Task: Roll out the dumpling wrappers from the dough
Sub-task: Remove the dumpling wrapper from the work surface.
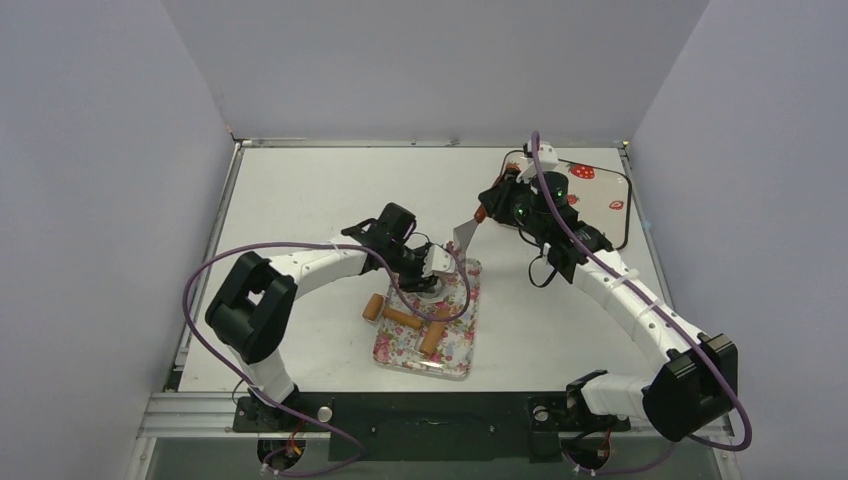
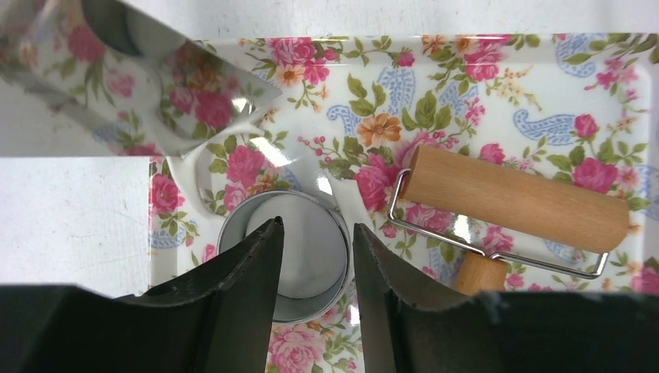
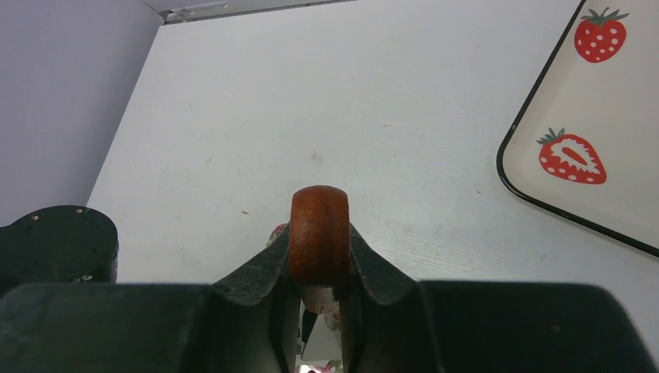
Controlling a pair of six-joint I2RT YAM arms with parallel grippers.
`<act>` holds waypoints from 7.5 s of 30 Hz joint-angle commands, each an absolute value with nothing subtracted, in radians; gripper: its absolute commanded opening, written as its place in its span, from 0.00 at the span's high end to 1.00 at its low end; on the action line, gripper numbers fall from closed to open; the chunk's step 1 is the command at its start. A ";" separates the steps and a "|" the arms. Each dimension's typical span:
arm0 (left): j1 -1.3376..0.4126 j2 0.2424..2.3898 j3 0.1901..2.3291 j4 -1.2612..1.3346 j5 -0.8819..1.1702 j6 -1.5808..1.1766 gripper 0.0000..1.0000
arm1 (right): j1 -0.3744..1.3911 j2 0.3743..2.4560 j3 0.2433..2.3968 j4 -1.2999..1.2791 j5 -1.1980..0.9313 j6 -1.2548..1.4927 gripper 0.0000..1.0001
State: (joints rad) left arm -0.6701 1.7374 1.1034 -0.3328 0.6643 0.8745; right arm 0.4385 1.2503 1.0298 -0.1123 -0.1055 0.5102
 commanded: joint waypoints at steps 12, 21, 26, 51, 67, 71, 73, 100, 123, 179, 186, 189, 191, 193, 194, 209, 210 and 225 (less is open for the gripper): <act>-0.651 1.638 1.180 -0.272 0.044 -0.023 0.65 | 0.404 1.287 1.069 -0.046 -0.170 0.503 1.00; -0.680 1.689 1.192 -0.324 -0.034 -0.229 0.61 | 0.401 1.292 1.052 -0.019 -0.175 0.502 1.00; -0.685 1.729 1.202 -0.289 -0.065 -0.161 0.64 | 0.400 1.291 1.039 -0.009 -0.174 0.510 1.00; -0.709 1.764 1.130 -0.286 0.066 -0.089 0.70 | 0.388 1.288 1.007 0.025 -0.180 0.527 1.00; -0.749 1.813 1.127 -0.187 0.080 0.378 0.92 | 0.376 1.264 0.977 0.033 -0.192 0.513 1.00; -0.762 1.805 1.107 -0.139 0.087 0.508 0.92 | 0.369 1.250 0.967 0.036 -0.190 0.516 1.00; -0.764 1.799 1.075 -0.074 0.119 0.576 0.92 | 0.366 1.249 0.963 0.042 -0.193 0.520 1.00; -0.772 1.831 1.278 -0.264 0.476 0.933 0.62 | 0.349 1.223 0.925 0.076 -0.169 0.537 1.00; -0.942 1.720 1.219 -0.186 -0.086 -0.086 0.67 | 0.353 1.224 0.913 0.092 -0.159 0.554 1.00; -0.976 1.813 1.181 -0.280 0.039 0.087 0.83 | 0.327 1.217 0.894 0.061 -0.141 0.507 1.00; -0.949 1.761 1.162 -0.356 0.152 0.352 0.92 | 0.327 1.212 0.894 0.063 -0.147 0.502 1.00; -0.921 1.761 1.170 -0.403 0.237 0.484 0.97 | 0.327 1.205 0.885 0.065 -0.148 0.506 1.00; -0.895 1.763 1.181 -0.452 0.305 0.588 1.00 | 0.326 1.198 0.878 0.068 -0.146 0.509 1.00; -0.859 1.754 1.182 -0.497 0.376 0.710 1.00 | 0.327 1.191 0.874 0.068 -0.146 0.511 1.00; -0.831 1.750 1.182 -0.534 0.401 0.814 1.00 | 0.327 1.187 0.872 0.067 -0.146 0.511 1.00; -0.731 1.794 1.209 -0.781 0.459 1.607 1.00 | 0.328 1.156 0.879 0.062 -0.090 0.528 1.00; -0.731 1.795 1.209 -0.787 0.455 1.642 1.00 | 0.326 1.134 0.888 0.051 -0.079 0.527 1.00; -0.720 1.825 1.235 -0.835 0.485 1.787 1.00 | 0.321 1.052 1.025 -0.048 -0.003 0.484 1.00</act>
